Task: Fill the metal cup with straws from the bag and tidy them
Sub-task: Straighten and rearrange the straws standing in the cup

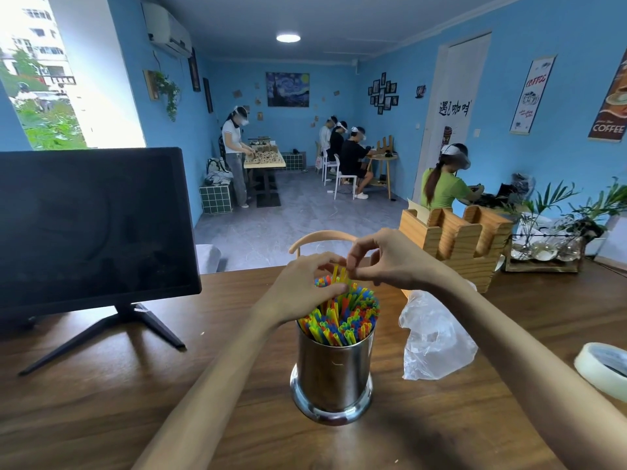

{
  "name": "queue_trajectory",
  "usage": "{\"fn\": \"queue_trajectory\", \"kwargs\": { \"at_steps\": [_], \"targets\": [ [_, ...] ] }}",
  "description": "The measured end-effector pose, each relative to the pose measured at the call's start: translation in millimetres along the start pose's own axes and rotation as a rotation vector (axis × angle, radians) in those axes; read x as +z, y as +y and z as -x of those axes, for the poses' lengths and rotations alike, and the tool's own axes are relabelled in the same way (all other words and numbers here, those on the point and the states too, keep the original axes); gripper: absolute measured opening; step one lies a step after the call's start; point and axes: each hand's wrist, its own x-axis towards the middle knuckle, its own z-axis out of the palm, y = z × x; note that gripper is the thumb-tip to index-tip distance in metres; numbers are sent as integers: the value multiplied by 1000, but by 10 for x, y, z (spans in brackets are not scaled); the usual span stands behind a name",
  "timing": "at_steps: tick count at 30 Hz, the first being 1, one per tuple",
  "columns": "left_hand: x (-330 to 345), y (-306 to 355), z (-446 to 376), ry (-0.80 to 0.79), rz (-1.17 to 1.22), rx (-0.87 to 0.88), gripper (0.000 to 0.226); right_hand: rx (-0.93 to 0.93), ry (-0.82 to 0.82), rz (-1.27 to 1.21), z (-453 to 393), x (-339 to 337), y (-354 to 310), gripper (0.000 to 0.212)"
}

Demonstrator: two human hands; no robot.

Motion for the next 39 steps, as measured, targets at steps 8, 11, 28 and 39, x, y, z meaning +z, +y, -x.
{"fn": "queue_trajectory", "kwargs": {
  "at_steps": [8, 11, 28, 39],
  "targets": [
    [49, -16, -30, 68, 109, -24, 6, -37, 56, -177, 34, 89, 75, 20],
    [43, -9, -22, 121, 138, -12, 11, -7, 98, -324, 46, 164, 106, 26],
    [-7, -99, 34, 76, 171, -102, 21, 35, 267, -590, -52, 357, 26, 23],
    [-61, 79, -36, 198, 214, -65, 18, -43, 371, -582, -145, 183, -132, 15]
  ]
}}
